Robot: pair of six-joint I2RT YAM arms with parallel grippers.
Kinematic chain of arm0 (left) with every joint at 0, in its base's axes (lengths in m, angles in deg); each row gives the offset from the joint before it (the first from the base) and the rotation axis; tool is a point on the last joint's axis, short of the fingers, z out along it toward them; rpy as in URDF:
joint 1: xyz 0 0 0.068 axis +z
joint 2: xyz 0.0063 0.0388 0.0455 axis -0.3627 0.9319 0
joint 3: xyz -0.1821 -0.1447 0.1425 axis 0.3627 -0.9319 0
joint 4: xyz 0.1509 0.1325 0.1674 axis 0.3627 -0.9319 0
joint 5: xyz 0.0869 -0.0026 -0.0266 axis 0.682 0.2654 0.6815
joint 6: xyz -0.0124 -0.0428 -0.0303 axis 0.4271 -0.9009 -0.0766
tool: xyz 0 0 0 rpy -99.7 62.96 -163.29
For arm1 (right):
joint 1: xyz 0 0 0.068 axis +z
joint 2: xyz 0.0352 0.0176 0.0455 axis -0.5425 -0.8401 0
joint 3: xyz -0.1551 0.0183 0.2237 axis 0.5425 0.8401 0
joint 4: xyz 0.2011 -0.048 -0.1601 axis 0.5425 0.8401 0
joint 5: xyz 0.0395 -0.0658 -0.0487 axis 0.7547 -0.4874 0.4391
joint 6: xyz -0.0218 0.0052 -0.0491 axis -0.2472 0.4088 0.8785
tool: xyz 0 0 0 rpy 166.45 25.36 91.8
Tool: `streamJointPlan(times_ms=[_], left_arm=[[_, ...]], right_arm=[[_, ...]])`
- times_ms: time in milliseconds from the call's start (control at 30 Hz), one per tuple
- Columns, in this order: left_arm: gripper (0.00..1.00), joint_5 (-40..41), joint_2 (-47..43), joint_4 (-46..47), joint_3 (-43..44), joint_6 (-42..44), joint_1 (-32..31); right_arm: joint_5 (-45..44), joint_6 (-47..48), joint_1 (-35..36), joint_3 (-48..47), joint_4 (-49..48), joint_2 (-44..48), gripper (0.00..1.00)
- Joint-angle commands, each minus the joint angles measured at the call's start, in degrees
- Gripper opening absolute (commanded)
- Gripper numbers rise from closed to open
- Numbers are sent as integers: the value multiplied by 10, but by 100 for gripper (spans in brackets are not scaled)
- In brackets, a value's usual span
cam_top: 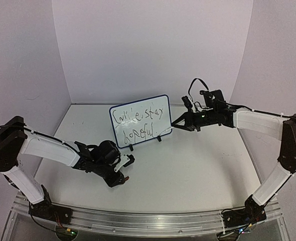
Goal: Write a sentence on the whiteboard
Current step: Pick up the pen cap from the center of the board.
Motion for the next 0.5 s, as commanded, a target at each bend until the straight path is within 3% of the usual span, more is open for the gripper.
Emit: streamJointPlan(times_ms=[0, 467], left_arm=[[27, 29, 14, -4, 31, 6, -12], [21, 47, 37, -22, 42, 3, -30]], right_arm=[[-7, -1, 1, 5, -5, 19, 0], [-14, -1, 2, 6, -5, 17, 0]])
